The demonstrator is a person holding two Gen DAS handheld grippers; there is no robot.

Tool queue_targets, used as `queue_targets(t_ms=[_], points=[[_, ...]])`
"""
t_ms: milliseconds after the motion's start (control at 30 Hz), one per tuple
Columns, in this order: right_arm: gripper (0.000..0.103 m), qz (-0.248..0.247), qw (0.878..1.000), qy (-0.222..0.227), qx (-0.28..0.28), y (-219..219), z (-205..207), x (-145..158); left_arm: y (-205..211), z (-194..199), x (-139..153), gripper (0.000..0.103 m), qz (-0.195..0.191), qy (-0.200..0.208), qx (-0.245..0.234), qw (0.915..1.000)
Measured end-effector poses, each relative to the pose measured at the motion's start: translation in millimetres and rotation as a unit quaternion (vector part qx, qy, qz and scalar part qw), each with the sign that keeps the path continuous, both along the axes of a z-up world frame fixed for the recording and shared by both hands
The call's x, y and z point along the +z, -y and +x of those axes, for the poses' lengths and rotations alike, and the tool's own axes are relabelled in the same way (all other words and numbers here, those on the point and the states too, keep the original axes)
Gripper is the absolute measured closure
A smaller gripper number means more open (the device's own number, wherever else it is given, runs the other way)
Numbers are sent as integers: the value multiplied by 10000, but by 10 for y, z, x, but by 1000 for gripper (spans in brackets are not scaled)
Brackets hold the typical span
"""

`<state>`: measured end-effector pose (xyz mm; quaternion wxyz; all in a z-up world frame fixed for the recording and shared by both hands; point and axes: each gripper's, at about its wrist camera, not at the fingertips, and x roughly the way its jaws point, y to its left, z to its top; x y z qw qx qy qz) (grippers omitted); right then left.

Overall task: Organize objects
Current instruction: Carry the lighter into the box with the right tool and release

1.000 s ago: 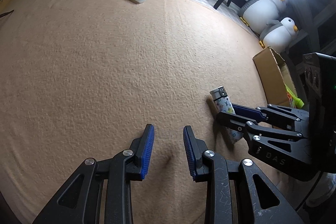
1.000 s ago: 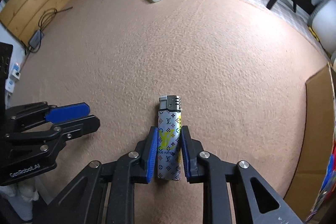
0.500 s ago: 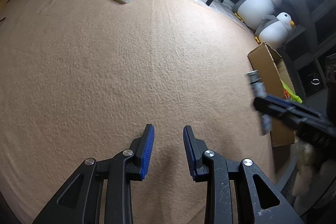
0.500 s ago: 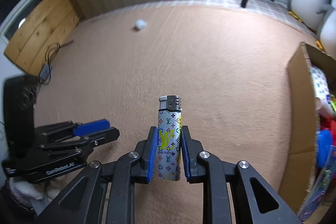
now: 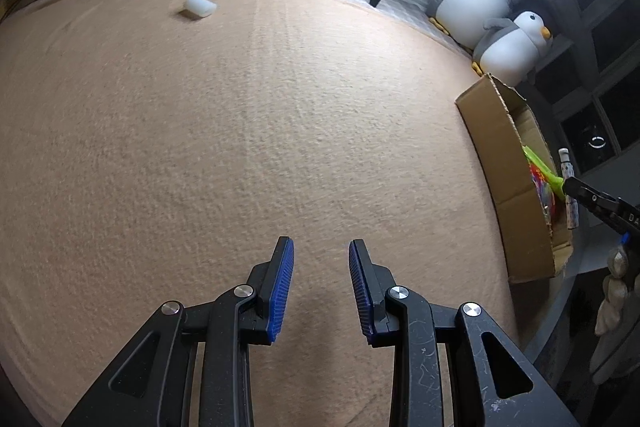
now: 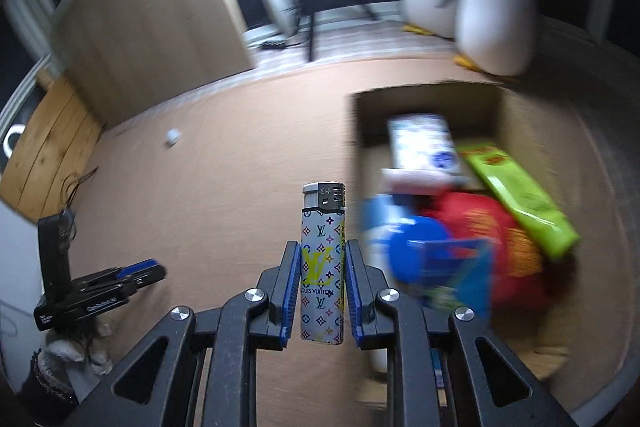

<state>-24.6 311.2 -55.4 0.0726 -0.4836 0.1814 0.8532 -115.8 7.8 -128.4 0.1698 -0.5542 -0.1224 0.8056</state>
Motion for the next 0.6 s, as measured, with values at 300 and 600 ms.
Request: queue_targets(t_ms=[300,600], points=[[83,33,9982,87,-592,-447,320,-50,-161,-45,10,72,-50,-25,-170,9998],[66,-96,9975,-83,-689,-432,368,21,-188,-50,39,72,-92,-65,-166,9998]])
